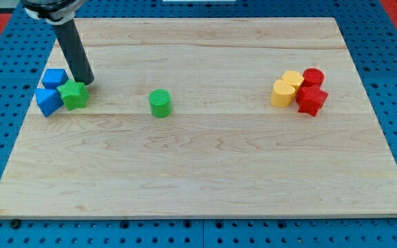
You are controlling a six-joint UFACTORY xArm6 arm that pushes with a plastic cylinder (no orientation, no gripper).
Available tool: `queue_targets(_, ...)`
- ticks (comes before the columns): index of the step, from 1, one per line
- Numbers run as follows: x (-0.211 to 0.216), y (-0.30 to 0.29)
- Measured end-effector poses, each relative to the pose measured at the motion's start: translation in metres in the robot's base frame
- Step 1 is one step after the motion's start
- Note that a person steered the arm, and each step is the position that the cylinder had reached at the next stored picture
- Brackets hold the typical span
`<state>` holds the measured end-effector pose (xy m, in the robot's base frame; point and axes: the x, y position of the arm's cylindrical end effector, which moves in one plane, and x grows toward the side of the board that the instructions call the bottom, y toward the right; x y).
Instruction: Push the green circle into the blue triangle
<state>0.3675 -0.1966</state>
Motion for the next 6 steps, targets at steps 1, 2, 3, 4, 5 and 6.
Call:
queue_targets(1, -0.019, 0.115)
queue_targets(2, 0.027, 0.172)
queue_targets(3, 0.078, 0.119)
queue_targets(4, 0.092, 0.120)
queue_targets(5, 0.110, 0.080)
queue_targets(6, 0.104, 0.003)
